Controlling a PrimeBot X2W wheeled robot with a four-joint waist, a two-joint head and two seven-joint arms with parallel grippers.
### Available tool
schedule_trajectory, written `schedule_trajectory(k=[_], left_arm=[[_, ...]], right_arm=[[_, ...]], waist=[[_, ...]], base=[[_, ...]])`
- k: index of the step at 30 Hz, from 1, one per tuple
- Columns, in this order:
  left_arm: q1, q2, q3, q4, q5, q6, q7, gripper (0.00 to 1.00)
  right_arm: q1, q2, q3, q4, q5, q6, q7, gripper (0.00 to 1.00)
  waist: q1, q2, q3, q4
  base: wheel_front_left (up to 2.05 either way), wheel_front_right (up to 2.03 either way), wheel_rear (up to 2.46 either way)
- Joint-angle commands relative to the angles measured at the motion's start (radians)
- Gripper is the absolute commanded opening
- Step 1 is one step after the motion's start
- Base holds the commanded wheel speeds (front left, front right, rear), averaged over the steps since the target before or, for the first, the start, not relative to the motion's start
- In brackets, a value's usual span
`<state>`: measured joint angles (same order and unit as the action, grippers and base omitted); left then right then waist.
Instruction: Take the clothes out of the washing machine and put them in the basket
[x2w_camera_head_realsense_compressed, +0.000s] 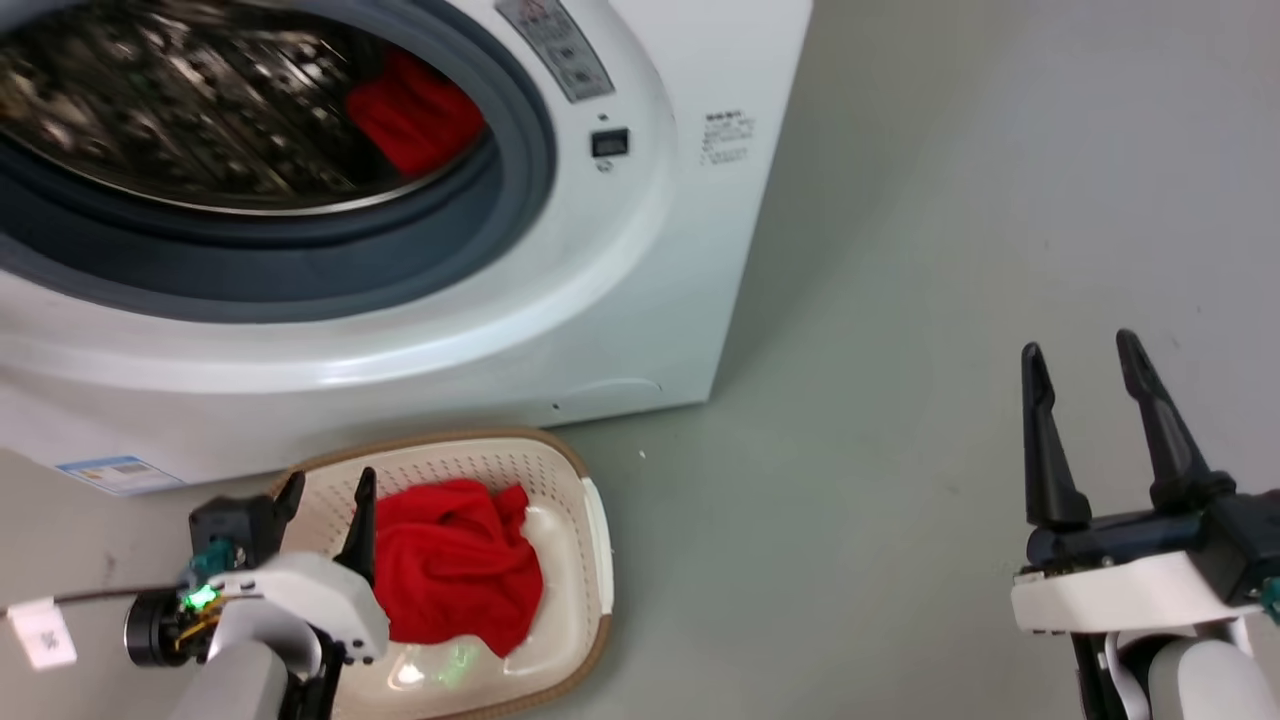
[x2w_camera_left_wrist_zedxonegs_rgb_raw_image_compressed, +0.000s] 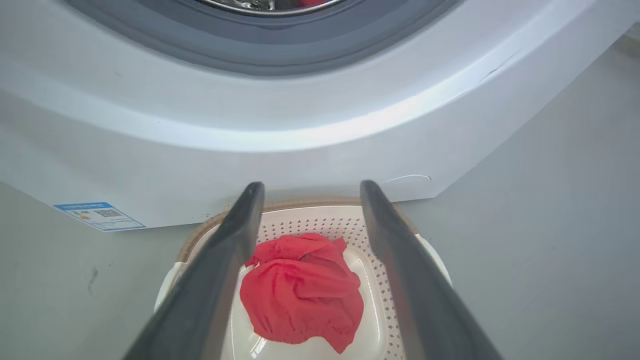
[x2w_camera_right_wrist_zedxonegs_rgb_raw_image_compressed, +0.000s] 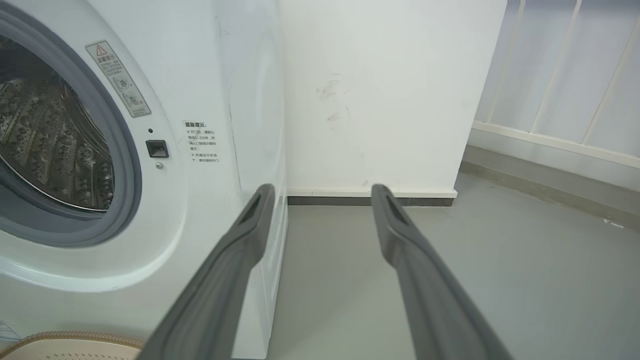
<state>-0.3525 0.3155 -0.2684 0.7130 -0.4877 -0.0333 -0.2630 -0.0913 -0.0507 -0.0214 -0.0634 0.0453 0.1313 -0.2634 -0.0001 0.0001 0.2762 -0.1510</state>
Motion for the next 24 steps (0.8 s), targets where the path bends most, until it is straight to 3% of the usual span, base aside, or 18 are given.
schedule_trajectory(k=[1,8,14,19,24], left_arm=[[0.032,-0.007,0.021,-0.029,0.018,0.006,-0.002,1.00],[0.170,-0.076,0.165,-0.276,0.143,-0.001,-0.003,1.00],[0.230,-0.132,0.249,-0.433,0.218,-0.033,-0.003,1.00],[0.220,-0.142,0.285,-0.500,0.255,-0.058,-0.003,1.00],[0.154,-0.106,0.273,-0.485,0.242,-0.080,0.000,1.00]], right_arm=[[0.017,0.001,-0.001,0.005,0.003,-0.001,-0.002,1.00],[0.042,0.001,-0.006,0.029,0.005,-0.001,-0.002,1.00],[0.053,0.001,-0.005,0.031,0.005,-0.001,-0.002,1.00],[0.048,0.001,0.008,0.019,0.008,-0.001,-0.002,1.00],[0.039,0.001,0.013,0.012,0.017,-0.001,-0.002,1.00]], waist=[[0.0001,-0.0001,-0.044,0.028],[0.0001,-0.0001,-0.121,0.046],[0.0001,-0.0001,-0.143,0.048],[0.0001,-0.0001,-0.129,0.034],[0.0001,-0.0001,-0.075,0.004]], base=[[0.00,0.00,0.00],[0.00,0.00,0.00],[0.00,0.00,0.00],[0.00,0.00,0.00],[0.00,0.00,0.00]])
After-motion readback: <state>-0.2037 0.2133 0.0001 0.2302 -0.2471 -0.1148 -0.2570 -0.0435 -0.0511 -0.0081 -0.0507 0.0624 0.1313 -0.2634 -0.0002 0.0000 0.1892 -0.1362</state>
